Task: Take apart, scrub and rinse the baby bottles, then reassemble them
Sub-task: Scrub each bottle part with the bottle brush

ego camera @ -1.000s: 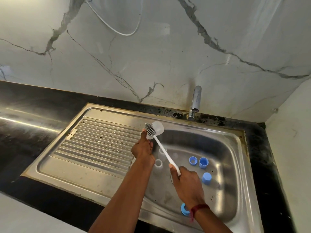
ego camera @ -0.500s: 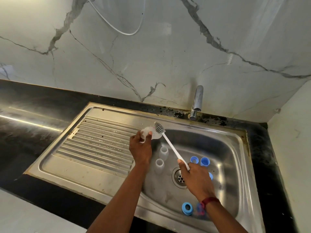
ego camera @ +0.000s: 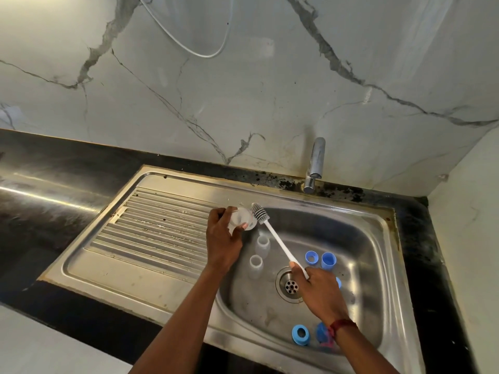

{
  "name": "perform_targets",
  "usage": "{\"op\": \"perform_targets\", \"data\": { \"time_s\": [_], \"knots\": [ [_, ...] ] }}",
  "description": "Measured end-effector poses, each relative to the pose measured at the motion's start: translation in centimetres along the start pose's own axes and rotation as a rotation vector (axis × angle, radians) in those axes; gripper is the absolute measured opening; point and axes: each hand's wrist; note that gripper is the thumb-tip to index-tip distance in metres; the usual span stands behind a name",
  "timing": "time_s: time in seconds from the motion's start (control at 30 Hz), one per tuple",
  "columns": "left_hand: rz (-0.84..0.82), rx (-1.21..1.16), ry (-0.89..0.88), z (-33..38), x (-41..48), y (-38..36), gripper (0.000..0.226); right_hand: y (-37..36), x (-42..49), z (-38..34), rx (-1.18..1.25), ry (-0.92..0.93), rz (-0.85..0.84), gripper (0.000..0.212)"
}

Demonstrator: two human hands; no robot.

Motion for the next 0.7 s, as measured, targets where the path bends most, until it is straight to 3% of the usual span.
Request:
{"op": "perform_targets", "data": {
  "time_s": [0.3, 0.53, 0.7],
  "knots": [
    [-0.108, 0.086, -0.091, 0.5, -0.9, 0.6, 0.042, -1.2, -1.0, 0.8, -0.027, 0.080, 0.046, 0.053],
    [-0.171, 0.126, -0.060, 0.5, -1.8, 0.6, 0.042, -1.6, -0.6, 2.1, -0.071, -0.013, -0.066, 0.055],
    [-0.198, 0.130, -0.061, 0.9, -1.7, 0.8, 0.039, -1.6, -1.3, 2.4, -0.040, -0.014, -0.040, 0.048]
  ]
}}
Point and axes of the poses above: each hand's wrist, its own x-axis towards the middle knuckle, its own y-axis out of the back of the hand, z = x × y, and after that the axes turned 9 degrees about -x, right-handed
